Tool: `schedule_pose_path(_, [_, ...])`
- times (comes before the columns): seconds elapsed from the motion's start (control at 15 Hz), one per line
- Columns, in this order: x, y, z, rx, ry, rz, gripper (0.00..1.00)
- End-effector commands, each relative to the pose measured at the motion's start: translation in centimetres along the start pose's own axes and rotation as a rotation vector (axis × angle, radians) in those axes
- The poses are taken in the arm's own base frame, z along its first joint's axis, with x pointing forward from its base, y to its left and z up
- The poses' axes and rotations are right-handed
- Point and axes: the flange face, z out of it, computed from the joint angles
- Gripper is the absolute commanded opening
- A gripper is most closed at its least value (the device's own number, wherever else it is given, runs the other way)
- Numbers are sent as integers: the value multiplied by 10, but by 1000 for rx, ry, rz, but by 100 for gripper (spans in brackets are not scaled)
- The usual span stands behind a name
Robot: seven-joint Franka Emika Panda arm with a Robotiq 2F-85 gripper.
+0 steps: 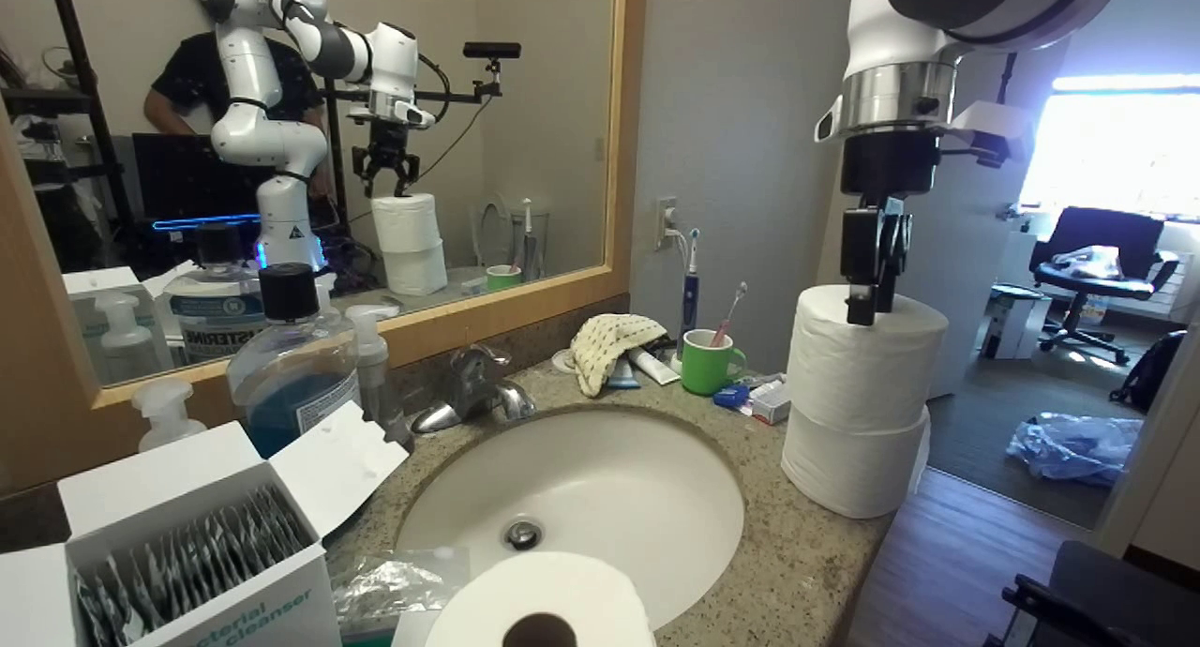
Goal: Unassemble the stacked up rolls of tissue
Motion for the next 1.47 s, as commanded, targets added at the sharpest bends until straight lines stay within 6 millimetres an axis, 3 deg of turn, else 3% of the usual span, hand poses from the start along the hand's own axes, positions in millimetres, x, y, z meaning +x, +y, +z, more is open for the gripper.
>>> schedule_pose_path(0.0, [-2,1,2,-2,-12,-9,39])
schedule_pose_path(0.33, [-4,6,2,7,-8,3,2])
schedule_pose_path(0.4, [-4,6,1,8,-7,8,35])
schedule_pose_path(0.6, [-6,9,-1,12,-3,13,47])
schedule_pose_path(1.07, [-11,10,-8,1,13,19,98])
schedule_pose_path(1.4, [-13,6,-15,-12,29,16,100])
